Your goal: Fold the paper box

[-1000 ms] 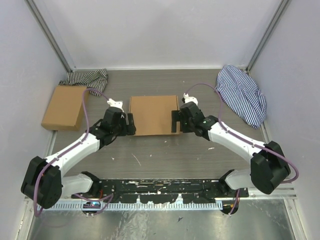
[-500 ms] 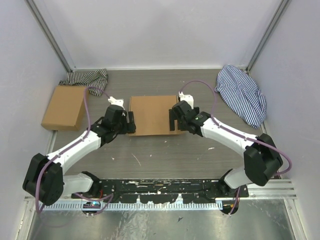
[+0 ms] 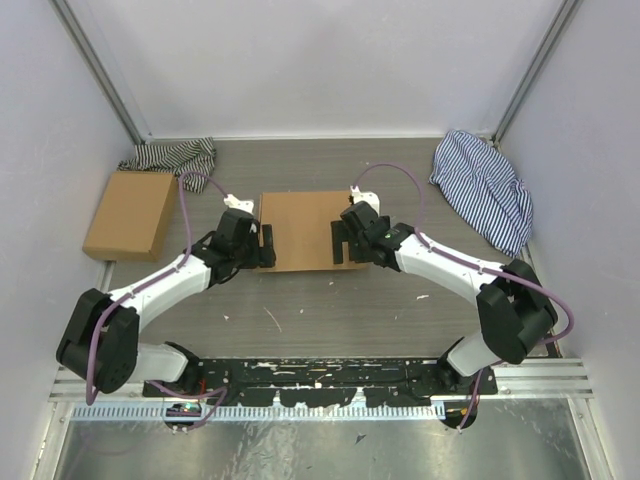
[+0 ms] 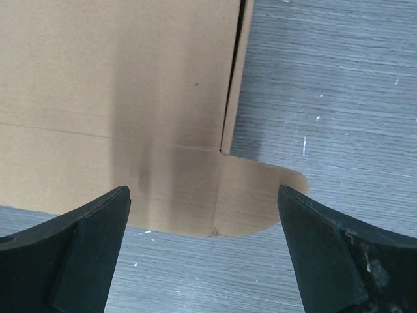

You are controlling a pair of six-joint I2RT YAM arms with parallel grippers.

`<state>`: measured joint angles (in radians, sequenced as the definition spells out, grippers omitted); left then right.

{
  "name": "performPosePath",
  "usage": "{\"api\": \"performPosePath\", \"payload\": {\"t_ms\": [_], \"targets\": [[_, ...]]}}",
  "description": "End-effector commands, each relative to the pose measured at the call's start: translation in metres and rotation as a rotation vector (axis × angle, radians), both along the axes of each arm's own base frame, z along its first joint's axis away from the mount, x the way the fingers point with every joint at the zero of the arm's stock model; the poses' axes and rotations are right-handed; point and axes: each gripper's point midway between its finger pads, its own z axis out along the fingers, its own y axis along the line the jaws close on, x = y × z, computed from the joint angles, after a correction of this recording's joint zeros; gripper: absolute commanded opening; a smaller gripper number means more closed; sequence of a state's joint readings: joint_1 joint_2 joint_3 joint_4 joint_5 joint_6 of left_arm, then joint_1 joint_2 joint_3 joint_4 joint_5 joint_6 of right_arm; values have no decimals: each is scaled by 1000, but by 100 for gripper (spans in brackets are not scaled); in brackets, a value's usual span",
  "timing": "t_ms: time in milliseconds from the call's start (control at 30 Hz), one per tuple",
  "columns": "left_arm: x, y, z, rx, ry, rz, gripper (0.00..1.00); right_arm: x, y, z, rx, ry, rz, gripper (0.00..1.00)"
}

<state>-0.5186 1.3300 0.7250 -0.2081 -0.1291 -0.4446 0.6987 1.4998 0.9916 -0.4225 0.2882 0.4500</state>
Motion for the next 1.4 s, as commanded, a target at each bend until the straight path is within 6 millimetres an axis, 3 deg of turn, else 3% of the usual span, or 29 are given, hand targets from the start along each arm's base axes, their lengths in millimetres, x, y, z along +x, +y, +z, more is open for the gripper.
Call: {"api": "performPosePath", "payload": {"t_ms": [0,200,533,833,1067,1233,1367], "targets": [[11,-13,11,-47,-38,-32,85,9,21,15,75,-37,41,100],[5,-17,10,-73,-24,-52,84,0,29,8,113,2,79,100],[5,-19,15,-87,-46,-62,85,-1,17,-3,48,4,42,100],[-1,-18,2,-70,3,-74,85,-4,15,-9,51,13,36,100],[-12,-29,1,-132,25,-126,84,-18,41,-6,179,52,145,100],[-15,-20,-5,-105,20,-106,84,-17,41,-2,178,34,143,100],[-19,-28,-4,-144,25,-136,83,-20,47,-1,201,42,169,100]]}}
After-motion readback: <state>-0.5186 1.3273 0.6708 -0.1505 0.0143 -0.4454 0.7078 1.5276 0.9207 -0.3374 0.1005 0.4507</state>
